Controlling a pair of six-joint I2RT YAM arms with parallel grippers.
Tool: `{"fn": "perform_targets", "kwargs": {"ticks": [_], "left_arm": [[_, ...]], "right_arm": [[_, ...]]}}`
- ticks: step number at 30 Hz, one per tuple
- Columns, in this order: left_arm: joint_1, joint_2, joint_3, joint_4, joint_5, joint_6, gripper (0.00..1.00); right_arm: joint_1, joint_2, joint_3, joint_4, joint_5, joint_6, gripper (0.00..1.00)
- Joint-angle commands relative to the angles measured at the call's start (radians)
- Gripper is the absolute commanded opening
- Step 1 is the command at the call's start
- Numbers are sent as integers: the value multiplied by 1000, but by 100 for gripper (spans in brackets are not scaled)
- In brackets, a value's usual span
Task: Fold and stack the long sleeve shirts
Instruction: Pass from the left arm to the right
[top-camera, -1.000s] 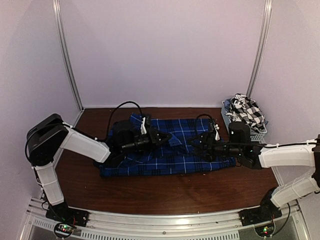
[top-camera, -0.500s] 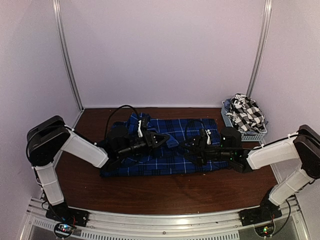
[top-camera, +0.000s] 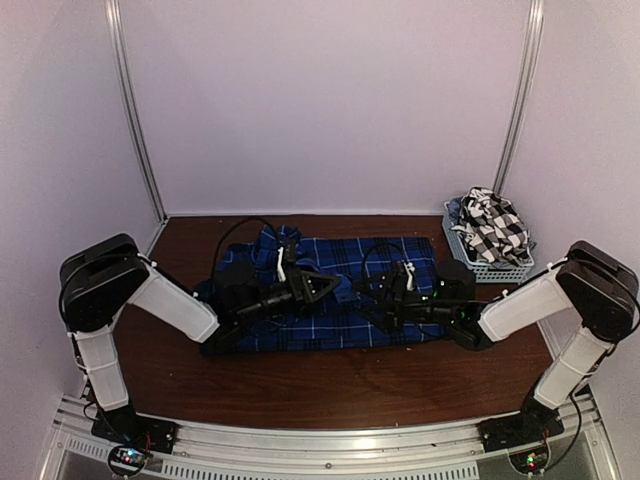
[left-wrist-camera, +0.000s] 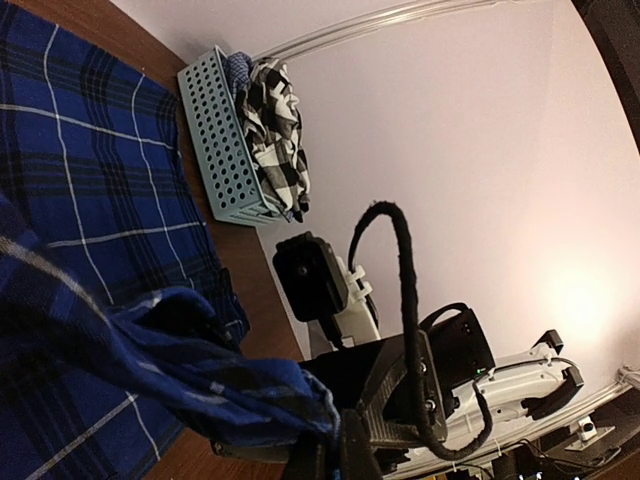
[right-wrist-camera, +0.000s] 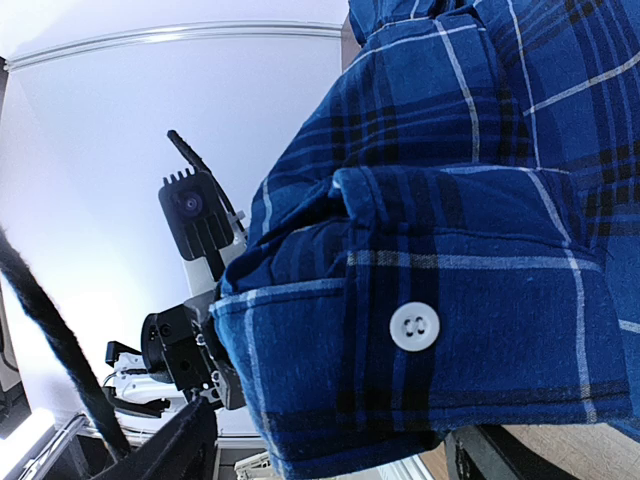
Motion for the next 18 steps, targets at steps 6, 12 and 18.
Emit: {"fn": "perform_targets", "kwargs": {"ticks": [6,12,18], "left_arm": [[-23,20,-47,114,7,-12,0],[-27,23,-80,151,0,-28,0],[-34,25,-84,156,2,-30,0]], "right_arm": [[5,-12,-1,32,60,16,78],[4,-53,-21,-19,112,-10,71],[4,-85,-11,-105,140,-62,56]]}}
